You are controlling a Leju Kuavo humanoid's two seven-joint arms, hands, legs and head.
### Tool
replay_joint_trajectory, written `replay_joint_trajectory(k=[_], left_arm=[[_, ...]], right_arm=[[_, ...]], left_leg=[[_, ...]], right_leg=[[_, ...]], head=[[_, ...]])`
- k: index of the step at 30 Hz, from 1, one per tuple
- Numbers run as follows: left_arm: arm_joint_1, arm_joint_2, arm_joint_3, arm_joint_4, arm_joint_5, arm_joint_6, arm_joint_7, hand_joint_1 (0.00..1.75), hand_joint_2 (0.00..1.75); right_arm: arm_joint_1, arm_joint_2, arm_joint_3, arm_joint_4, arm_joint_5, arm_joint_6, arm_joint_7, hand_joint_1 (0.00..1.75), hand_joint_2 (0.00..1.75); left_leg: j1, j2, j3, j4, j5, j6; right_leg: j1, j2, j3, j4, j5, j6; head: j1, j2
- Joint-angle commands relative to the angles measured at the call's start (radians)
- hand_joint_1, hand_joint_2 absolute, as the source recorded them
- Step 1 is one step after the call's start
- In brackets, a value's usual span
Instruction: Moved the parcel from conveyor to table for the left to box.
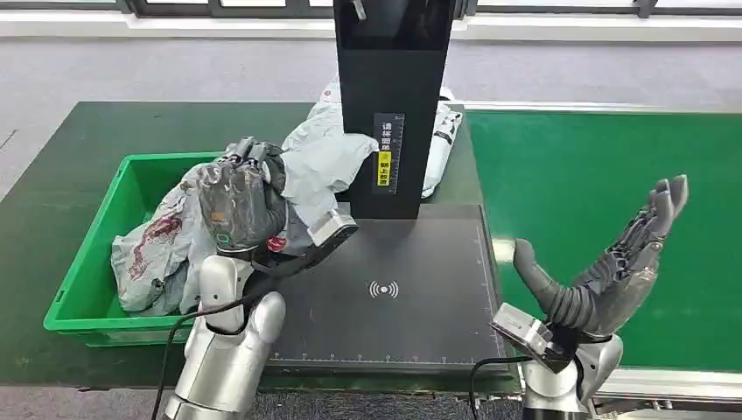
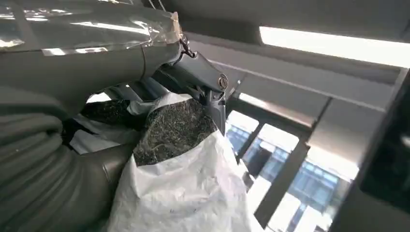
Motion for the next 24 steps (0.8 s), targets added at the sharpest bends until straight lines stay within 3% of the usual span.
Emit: replay_joint_trajectory(k=[1, 3, 8, 9, 10, 24], left_arm=[[0.029, -0.019, 0.087, -0.131, -0.005, -0.005, -0.005, 1.75, 1.75], [0.017, -0.019, 0.120, -0.121, 0.005, -0.005, -0.003, 1.75, 1.75], [-0.054, -0.019, 0.358, -0.013, 0.082, -0.005, -0.074, 1.75, 1.75], [-0.189, -0.017, 0.509, 0.133, 0.070, -0.005, -0.101, 1.75, 1.75], [-0.134, -0.014, 0.574, 0.132, 0.093, -0.005, -0.116, 1.75, 1.75], [-0.134, -0.014, 0.574, 0.132, 0.093, -0.005, -0.116, 1.75, 1.75]], right_arm=[[0.082, 0.054, -0.037, 0.031, 0.014, 0.000, 0.015, 0.00, 1.75], [0.094, 0.054, -0.042, 0.014, 0.020, 0.000, 0.021, 0.00, 1.75], [0.102, 0.054, -0.029, 0.043, 0.012, 0.000, 0.007, 0.00, 1.75], [0.050, 0.054, -0.042, 0.103, 0.012, 0.000, 0.003, 0.00, 1.75], [0.098, 0.054, -0.017, 0.059, 0.013, 0.000, 0.006, 0.00, 1.75], [0.098, 0.054, -0.017, 0.059, 0.013, 0.000, 0.006, 0.00, 1.75]], left_leg=[[0.001, 0.001, 0.005, -0.004, -0.001, -0.001], [0.001, 0.000, 0.006, -0.004, -0.001, -0.001], [0.001, 0.001, 0.004, -0.002, 0.000, -0.001], [0.001, 0.002, 0.006, -0.004, 0.000, -0.001], [0.002, 0.002, 0.003, -0.001, 0.000, -0.001], [0.002, 0.002, 0.005, -0.003, 0.001, -0.002]], right_leg=[[0.002, 0.000, 0.005, -0.004, -0.001, -0.002], [0.002, -0.001, 0.006, -0.004, -0.001, -0.002], [0.002, 0.000, 0.003, -0.003, 0.000, -0.002], [0.001, 0.001, 0.004, -0.003, 0.000, -0.002], [0.002, 0.001, 0.002, -0.001, 0.001, -0.002], [0.002, 0.000, 0.004, -0.003, 0.000, -0.003]], head=[[0.000, 0.000], [0.000, 0.000], [0.000, 0.000], [0.000, 0.000], [0.000, 0.000], [0.000, 0.000]])
